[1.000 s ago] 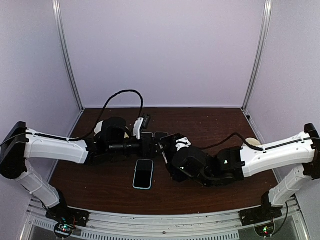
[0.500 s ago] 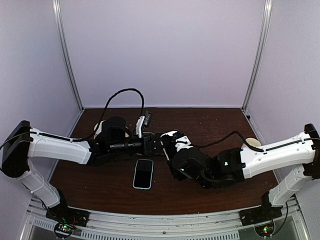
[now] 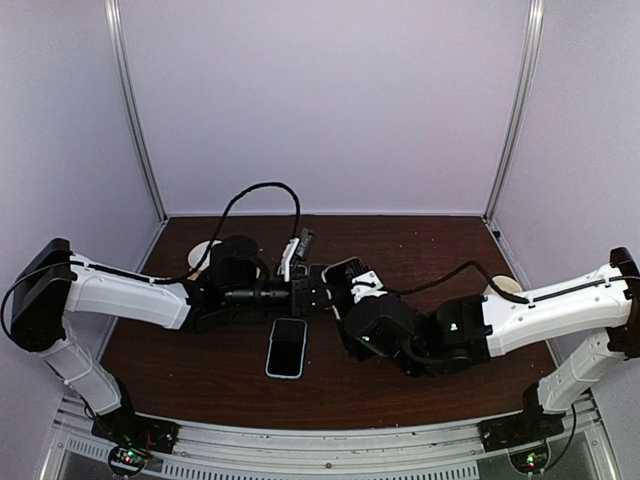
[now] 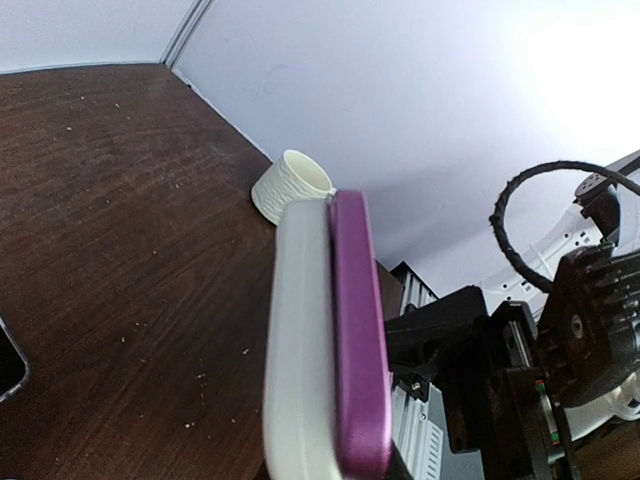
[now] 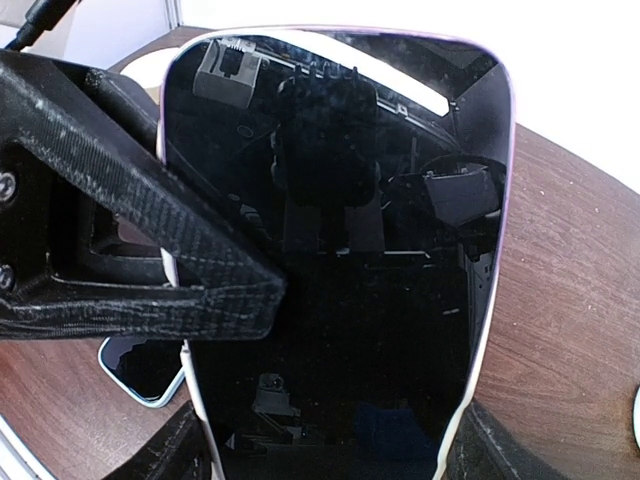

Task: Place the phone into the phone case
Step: Pass from the right arm to the left

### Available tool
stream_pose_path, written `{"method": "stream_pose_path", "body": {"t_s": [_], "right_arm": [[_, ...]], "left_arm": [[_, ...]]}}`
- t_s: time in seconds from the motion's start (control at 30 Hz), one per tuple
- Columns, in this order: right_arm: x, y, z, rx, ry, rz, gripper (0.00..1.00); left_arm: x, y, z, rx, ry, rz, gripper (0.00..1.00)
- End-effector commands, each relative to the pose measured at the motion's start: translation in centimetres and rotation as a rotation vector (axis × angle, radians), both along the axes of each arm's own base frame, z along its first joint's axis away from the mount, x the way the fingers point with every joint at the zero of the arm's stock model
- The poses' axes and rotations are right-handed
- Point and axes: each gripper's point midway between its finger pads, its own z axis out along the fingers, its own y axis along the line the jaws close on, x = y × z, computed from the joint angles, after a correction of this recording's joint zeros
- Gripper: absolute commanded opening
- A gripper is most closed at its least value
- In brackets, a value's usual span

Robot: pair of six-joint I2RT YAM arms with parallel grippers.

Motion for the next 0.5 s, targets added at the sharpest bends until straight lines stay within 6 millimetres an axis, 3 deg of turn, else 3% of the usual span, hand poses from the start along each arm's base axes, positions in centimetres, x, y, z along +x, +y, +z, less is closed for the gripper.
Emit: {"method": "stream_pose_path", "body": {"t_s": [0.0,0.03,0.17,0.23,0.33,0.47], "right_arm": [[-0.7,0.5,1.7,0.061,-0.015,0.065,0.89],[-1.0,0.1,1.2,0.042,-0.007,0.086,0.98],[-2.8,-1.7,0.3,-0.029,0.033,0.222,0.99],[-4.8,-1.8,0.4,-0.031,0.085,0.388,0.99],[-7.2,-2.2,1.5,0.007,0.109,0.622,0.99],[-7.9,-1.9,4.7,0.057,-0.012,0.779,0.99]], "left_arm": [[-0.4,-0.1,0.6,0.021,-0.109,-0.034,0.0],[-0.5,0.0,0.3,0.042,-0.132,-0.041,0.0],[-1.7,-0.1,-2.0,0.144,-0.304,-0.114,0.0],[-3.3,-0.4,-3.2,0.183,-0.408,-0.186,0.0],[-5.5,-0.5,-3.8,0.166,-0.525,-0.285,0.0],[-7.9,-0.4,-4.8,0.146,-0.626,-0.383,0.0]]}}
